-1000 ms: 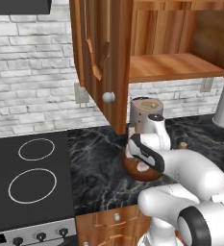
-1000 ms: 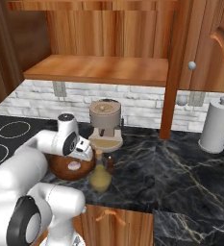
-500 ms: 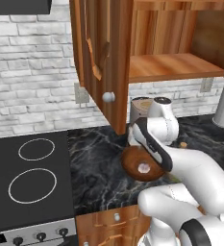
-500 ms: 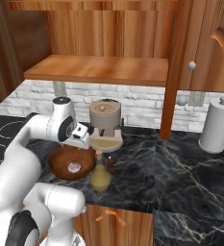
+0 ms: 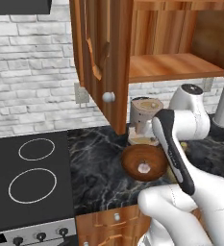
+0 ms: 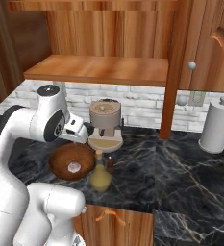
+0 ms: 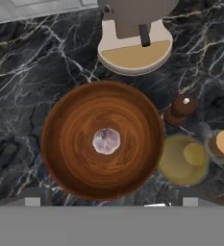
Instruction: Retrieve the bottle and the shaker from the cabinet and place them next to the mixing bowl on the counter. Then add garlic from the fridge to the mixing bowl.
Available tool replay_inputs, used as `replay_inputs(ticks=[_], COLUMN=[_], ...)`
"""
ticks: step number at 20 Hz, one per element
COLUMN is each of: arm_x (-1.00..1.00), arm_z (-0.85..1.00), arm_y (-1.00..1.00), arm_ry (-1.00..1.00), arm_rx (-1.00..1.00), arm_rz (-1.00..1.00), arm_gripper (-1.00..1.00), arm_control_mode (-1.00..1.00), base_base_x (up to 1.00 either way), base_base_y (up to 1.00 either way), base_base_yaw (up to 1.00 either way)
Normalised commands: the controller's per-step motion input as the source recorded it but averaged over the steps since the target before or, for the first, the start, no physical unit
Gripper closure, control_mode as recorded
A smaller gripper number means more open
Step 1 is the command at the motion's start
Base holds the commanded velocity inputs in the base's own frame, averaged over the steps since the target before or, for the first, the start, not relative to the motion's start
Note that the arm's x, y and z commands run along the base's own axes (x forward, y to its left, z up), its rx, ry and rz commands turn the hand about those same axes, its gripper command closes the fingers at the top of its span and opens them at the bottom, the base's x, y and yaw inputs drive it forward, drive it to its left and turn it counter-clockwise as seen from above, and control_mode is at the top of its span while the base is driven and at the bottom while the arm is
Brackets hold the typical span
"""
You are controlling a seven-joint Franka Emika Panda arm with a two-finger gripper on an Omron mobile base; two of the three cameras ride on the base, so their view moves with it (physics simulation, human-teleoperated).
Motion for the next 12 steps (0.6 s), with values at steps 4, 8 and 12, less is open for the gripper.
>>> replay_inputs(ticks=[4,8,12], arm_x=[-0.94,-0.78,-0.42], arm_z=[0.82,0.86,0.91], arm_y=[0.0,0.0,0.0], arm_ry=[-0.2,-0.2,-0.19], arm_rx=[0.0,0.0,0.0], arm_rz=[0.0,0.0,0.0], arm_gripper=[-1.0,-1.0,-1.0], arm_control_mode=[-1.0,-1.0,-1.0], base_base_x=[0.0,0.0,0.0], base_base_y=[0.0,0.0,0.0], base_base_yaw=[0.0,0.0,0.0])
